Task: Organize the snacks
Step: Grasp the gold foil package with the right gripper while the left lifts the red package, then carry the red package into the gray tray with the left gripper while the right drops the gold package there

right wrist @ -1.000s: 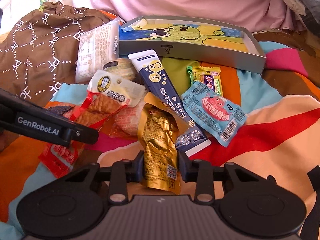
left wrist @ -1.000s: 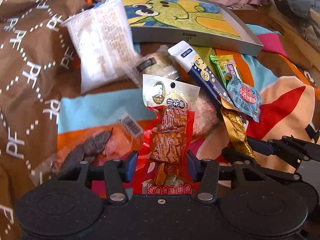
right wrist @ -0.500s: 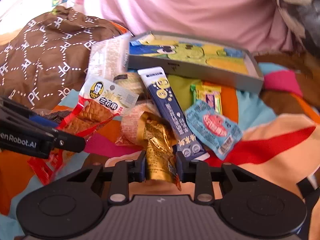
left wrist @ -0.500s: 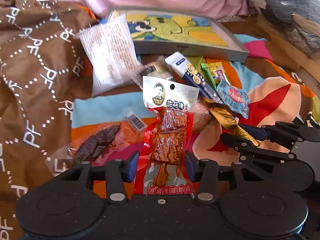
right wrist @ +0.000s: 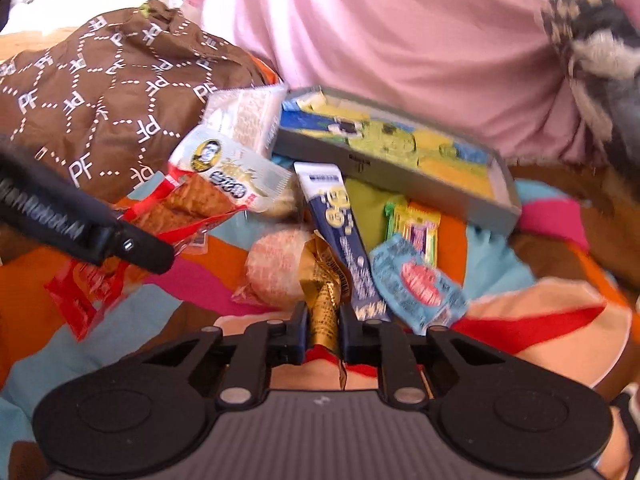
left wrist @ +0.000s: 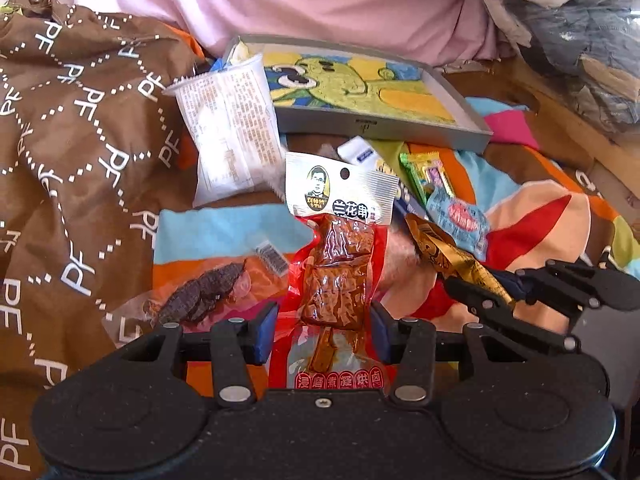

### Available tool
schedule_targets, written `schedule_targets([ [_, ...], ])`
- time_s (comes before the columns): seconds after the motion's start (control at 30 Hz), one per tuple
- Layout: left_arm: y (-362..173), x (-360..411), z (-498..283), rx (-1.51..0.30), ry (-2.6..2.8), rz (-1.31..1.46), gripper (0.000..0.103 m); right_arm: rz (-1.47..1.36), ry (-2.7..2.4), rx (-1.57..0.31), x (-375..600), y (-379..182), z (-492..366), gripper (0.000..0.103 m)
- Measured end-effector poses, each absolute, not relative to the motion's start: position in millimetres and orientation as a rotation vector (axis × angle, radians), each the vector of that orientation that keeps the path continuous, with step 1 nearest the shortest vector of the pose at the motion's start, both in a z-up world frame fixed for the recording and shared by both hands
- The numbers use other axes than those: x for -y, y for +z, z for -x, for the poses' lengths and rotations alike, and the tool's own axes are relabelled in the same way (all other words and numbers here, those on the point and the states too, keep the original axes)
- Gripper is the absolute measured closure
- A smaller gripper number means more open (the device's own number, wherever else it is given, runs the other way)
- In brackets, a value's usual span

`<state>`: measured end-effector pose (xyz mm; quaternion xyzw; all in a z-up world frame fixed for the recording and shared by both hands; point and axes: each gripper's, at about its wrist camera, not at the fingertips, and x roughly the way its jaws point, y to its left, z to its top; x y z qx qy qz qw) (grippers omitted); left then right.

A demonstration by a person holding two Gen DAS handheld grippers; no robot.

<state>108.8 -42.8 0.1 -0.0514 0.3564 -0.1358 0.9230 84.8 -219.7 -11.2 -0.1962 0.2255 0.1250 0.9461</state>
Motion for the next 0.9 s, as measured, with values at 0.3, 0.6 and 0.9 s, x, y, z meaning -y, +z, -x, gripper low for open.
schedule_targets([
  [0.3, 21.1, 49.4, -129.5, -0.692, -0.268, 0.125, 0.054, 0.481, 0.208, -0.293, 218.5, 1.9, -80.8, 0.085],
  [0.6, 61.5, 66.1, -193.3, -0.648, -0.224, 0.191, 0.054, 0.366, 0.099, -0.167, 249.7, 34.7, -133.8, 0.085],
  [0.9, 103.4, 98.2, -278.0, -0.669, -0.168, 0.141, 0.054, 0.237, 0.012, -0.042, 276.9, 46.6, -203.6, 0.085],
])
